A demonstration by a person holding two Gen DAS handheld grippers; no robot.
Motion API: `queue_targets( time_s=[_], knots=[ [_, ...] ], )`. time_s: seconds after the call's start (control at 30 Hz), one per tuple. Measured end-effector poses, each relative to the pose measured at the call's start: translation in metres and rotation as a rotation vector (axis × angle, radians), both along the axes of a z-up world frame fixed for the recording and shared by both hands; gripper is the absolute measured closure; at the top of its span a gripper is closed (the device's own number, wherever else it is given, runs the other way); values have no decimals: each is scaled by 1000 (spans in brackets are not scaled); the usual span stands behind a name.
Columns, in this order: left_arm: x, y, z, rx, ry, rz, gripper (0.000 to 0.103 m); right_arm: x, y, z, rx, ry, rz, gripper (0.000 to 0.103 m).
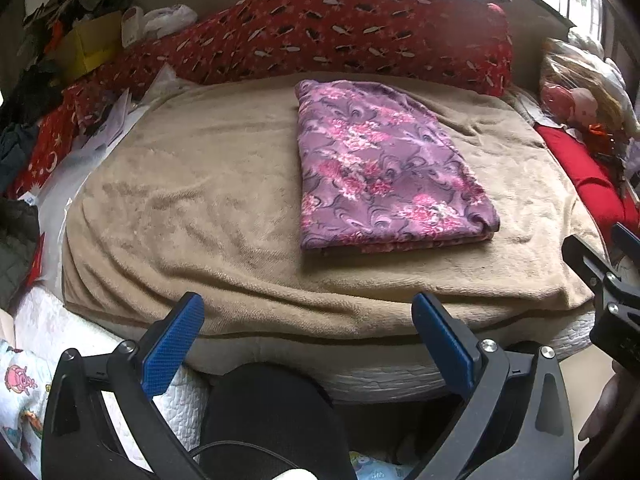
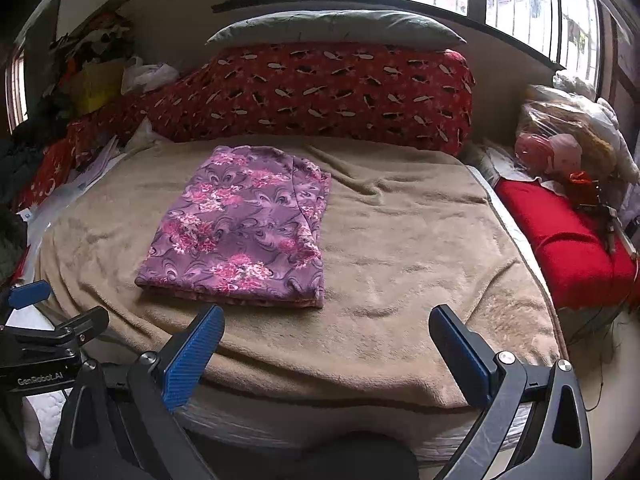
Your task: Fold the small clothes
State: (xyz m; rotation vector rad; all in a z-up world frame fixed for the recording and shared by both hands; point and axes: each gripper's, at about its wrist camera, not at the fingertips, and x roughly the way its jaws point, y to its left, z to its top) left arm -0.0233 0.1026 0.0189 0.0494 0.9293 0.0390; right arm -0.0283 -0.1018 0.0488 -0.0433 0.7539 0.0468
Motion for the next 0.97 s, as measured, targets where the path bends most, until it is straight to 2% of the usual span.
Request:
queue_targets(
  time_s=[0.23,0.67,0.77,0.97],
  knots=[
    [-6,-11,6,13,-33,-31,0,-6,-5,5,-24,-32,-7,0],
    [-14,-21,9,-54,10,-93,0,-10,-13,6,6,-15,-27,0],
    [-18,-25,16,-77,-5,-120,0,-10,-15,7,7,-18,-31,0],
    [-23,-33,20,-74,-28,-148,0,-11,-20,10,6,-22,-44,0]
  ],
)
